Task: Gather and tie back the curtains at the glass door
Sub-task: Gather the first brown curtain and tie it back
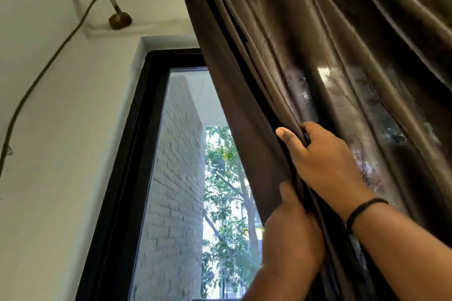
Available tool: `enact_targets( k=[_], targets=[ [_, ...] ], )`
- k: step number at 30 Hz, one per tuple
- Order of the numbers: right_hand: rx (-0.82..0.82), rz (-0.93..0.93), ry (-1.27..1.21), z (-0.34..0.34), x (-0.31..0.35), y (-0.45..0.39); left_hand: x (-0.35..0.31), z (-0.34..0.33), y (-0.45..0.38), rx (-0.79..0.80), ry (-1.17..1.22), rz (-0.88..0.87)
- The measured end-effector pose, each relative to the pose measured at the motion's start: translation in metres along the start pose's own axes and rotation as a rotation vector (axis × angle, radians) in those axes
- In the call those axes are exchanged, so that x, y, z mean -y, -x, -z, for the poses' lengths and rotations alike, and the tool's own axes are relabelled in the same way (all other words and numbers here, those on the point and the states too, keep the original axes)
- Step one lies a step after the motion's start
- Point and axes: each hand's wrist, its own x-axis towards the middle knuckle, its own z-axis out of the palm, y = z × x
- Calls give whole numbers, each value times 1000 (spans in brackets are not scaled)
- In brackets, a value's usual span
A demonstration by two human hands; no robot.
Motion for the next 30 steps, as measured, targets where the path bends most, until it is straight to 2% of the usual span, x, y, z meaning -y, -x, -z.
enact_targets(
  k=[1, 3, 4, 10, 14, 17, 23, 26, 30],
  targets=[
    [5, 1, 13, -3, 2, 1, 15, 18, 9, -97, -27, -66],
    [30, -23, 28, -9, 7, 1, 35, 45, 21, -188, -43, 4],
    [43, -37, 39, -13, 12, 2, 41, 53, 25, -231, -34, -17],
    [206, -22, 223, -66, 67, 18, 68, 136, 30, -425, 268, 86],
    [294, 100, 307, -102, 110, 8, 83, 185, 27, -470, 300, 73],
    [375, 137, 272, -110, 151, -2, 86, 221, 24, -538, 233, -24],
    [571, 239, 112, -122, 240, 1, 94, 268, 28, -557, 85, -151],
    [657, 253, 44, -121, 249, 0, 98, 282, 28, -613, 165, -145],
    [758, 239, -62, -115, 222, 2, 97, 274, 19, -556, 201, -88]
  ],
)
